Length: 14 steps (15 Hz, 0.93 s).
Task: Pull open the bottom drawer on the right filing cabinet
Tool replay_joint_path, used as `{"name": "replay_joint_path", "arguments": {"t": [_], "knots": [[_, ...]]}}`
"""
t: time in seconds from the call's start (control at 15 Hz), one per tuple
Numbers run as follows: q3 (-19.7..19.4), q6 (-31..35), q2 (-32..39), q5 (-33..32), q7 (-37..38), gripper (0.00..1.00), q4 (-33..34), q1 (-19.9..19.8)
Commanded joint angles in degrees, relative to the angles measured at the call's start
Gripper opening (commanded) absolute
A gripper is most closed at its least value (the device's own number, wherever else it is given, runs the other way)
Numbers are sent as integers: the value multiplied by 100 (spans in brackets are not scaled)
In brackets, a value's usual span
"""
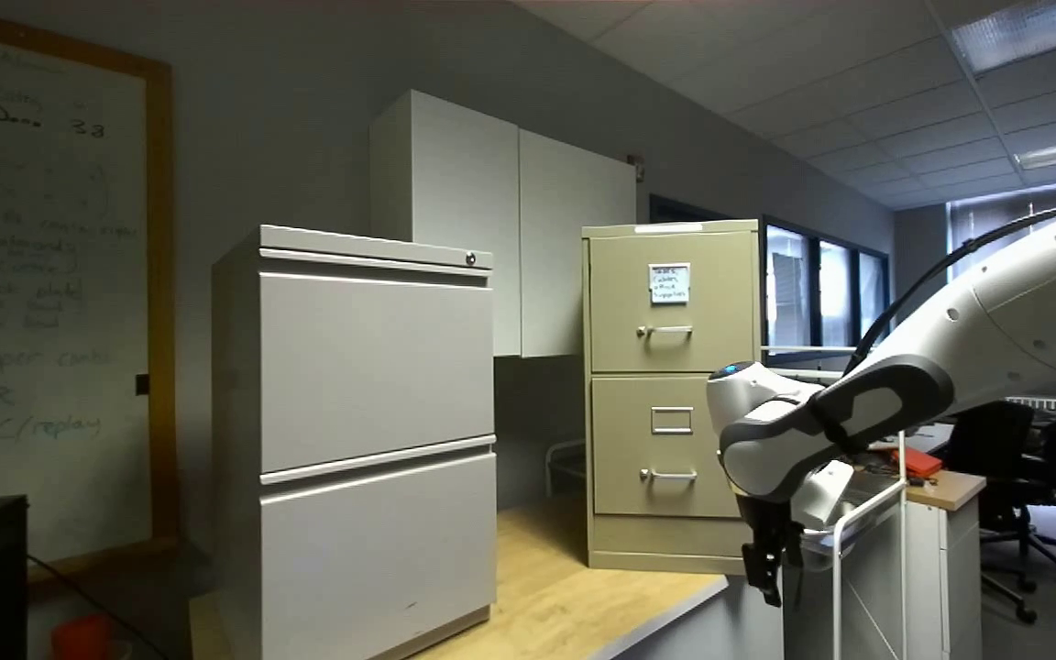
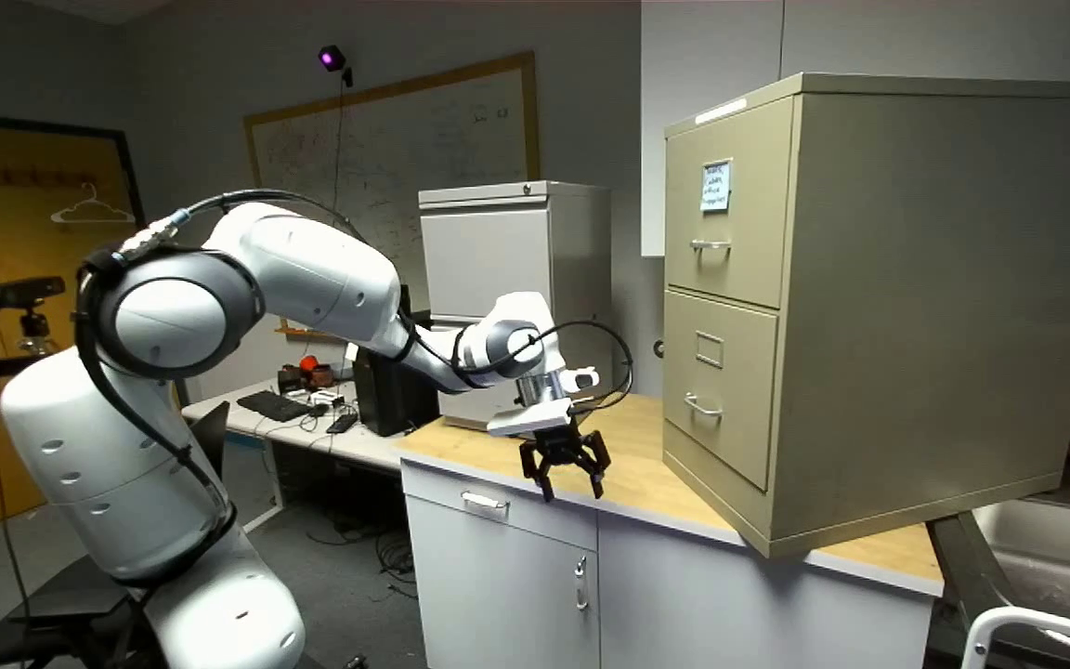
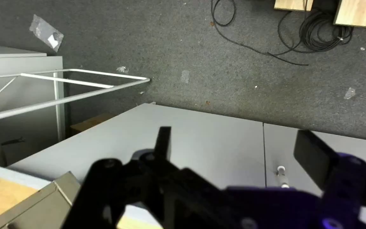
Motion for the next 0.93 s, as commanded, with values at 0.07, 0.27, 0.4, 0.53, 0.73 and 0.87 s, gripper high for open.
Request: {"name": "replay_joint_path", "arguments": {"t": [0.07,0.27,0.4,0.53,0.73,0.87], "knots": [[288,-475,25,-619,113,100,810,167],[439,-592,190,-1200,-14,100,1409,255],[474,-583,390,-1514,-141,100,1823,331],[471,-524,681,-1661,-356,100,2262,428],[447,-436,1242,-1712,-750,100,2964,544],[438,-434,1647,-1697,-1059,100,3446,581]]}}
